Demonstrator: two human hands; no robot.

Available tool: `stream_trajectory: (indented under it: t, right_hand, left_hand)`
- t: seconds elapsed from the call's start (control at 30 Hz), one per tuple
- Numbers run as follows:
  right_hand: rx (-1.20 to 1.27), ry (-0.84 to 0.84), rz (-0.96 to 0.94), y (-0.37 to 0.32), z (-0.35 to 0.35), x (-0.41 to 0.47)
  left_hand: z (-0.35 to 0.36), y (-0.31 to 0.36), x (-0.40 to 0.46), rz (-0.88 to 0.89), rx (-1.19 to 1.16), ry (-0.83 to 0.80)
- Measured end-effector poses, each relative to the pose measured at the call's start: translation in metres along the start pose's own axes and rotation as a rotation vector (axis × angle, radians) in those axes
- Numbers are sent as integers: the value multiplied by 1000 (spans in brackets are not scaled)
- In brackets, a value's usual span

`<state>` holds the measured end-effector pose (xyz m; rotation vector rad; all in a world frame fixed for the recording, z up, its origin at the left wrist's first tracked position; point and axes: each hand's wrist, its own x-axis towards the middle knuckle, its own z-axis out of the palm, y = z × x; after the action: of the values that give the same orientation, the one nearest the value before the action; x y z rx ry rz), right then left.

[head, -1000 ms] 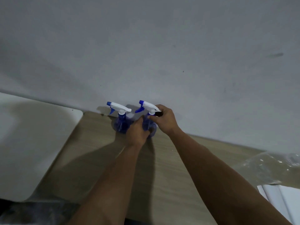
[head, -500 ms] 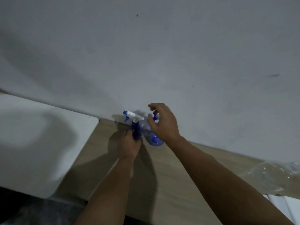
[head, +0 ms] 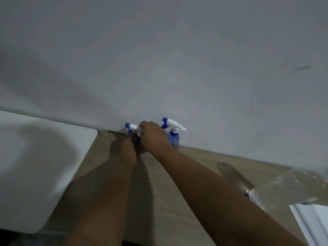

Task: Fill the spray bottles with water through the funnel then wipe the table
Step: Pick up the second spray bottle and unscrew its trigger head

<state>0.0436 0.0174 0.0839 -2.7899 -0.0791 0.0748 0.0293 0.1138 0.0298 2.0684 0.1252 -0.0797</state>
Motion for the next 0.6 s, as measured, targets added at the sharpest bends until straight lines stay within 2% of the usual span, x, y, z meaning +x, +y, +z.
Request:
stream_trajectory:
  t: [0.13, 0.3, 0.47, 0.6]
  right_hand:
    - [224, 73, -25, 4, -15, -39]
    - [440, 83, 60, 31, -49, -111]
    - [620, 164, 170, 97, -70, -194]
    - [625, 139, 206, 161, -82, -251]
  left_hand:
    - [-13, 7, -35, -21, 62, -16]
    - [-3, 35, -92, 94, 154, -89]
    - [46, 76, -163, 182, 177, -164]
    - [101, 91, -213, 207, 234, -302]
